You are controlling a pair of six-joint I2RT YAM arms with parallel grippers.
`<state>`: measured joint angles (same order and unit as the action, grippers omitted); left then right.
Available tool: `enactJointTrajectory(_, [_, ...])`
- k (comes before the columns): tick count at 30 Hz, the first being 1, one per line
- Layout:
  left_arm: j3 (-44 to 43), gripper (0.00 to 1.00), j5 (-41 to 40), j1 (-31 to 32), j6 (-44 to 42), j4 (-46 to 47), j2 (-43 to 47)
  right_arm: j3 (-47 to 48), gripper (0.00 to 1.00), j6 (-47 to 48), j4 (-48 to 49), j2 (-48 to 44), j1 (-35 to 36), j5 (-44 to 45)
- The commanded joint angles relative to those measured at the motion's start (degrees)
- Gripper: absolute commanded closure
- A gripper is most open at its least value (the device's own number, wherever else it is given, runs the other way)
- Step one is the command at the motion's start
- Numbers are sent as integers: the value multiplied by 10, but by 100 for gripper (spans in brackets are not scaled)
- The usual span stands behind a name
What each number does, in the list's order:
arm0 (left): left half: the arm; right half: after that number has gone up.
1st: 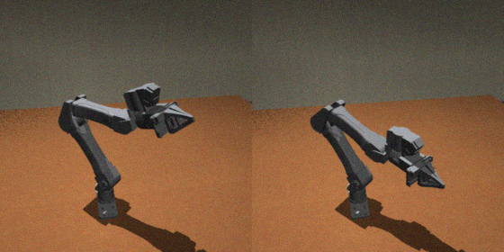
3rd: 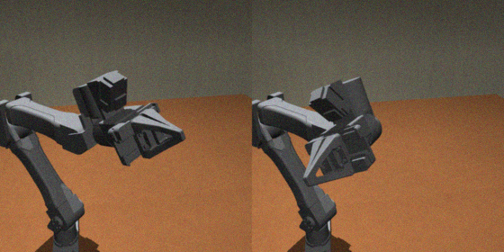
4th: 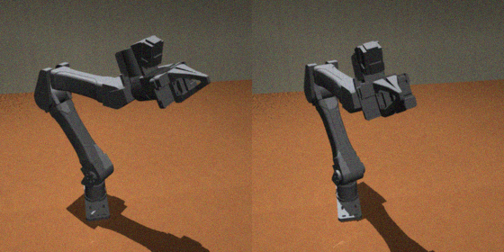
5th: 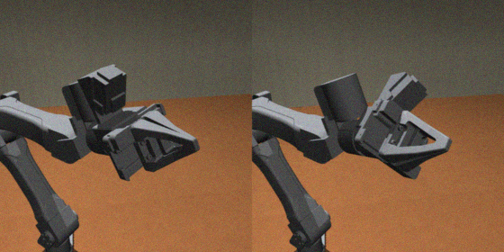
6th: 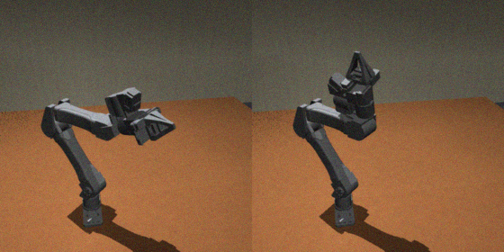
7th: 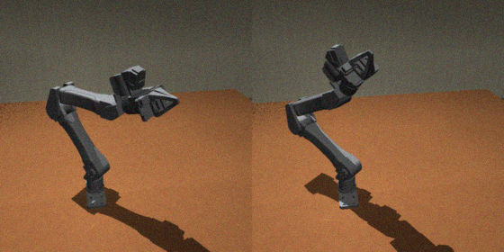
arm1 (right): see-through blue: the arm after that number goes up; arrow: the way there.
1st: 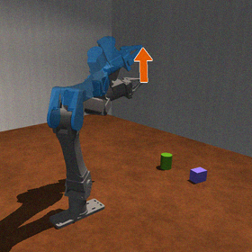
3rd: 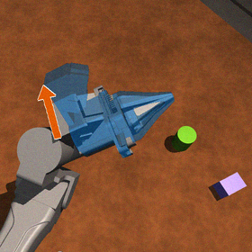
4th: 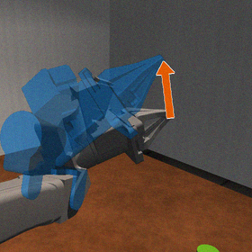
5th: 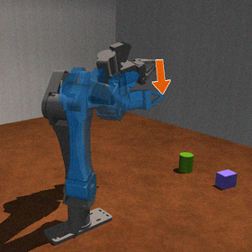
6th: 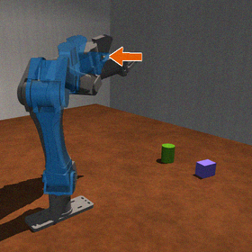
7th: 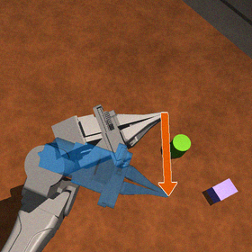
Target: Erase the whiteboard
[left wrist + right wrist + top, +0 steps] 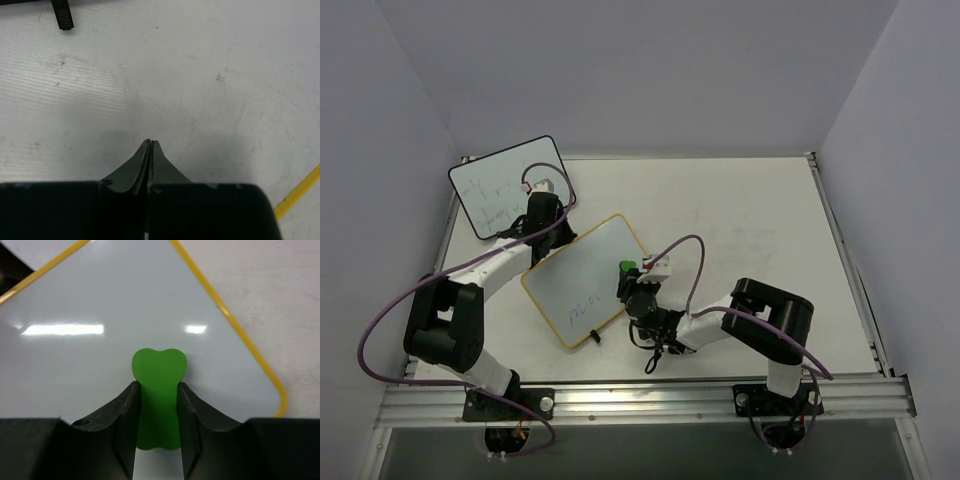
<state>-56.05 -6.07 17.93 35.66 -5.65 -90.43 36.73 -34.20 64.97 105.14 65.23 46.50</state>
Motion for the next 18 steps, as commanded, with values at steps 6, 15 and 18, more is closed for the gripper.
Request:
enactJointTrajectory(6, [11,98,18,15,-10,-38,-14,105,96,103,-72,105,82,-120])
enactJointTrajectory(15, [7,98,18,19,-10,-42,-17,163,96,161,-99,146,133,-122])
enactJointTrajectory(18, [6,98,18,21,-9,-42,-16,157,96,149,-107,148,132,-97])
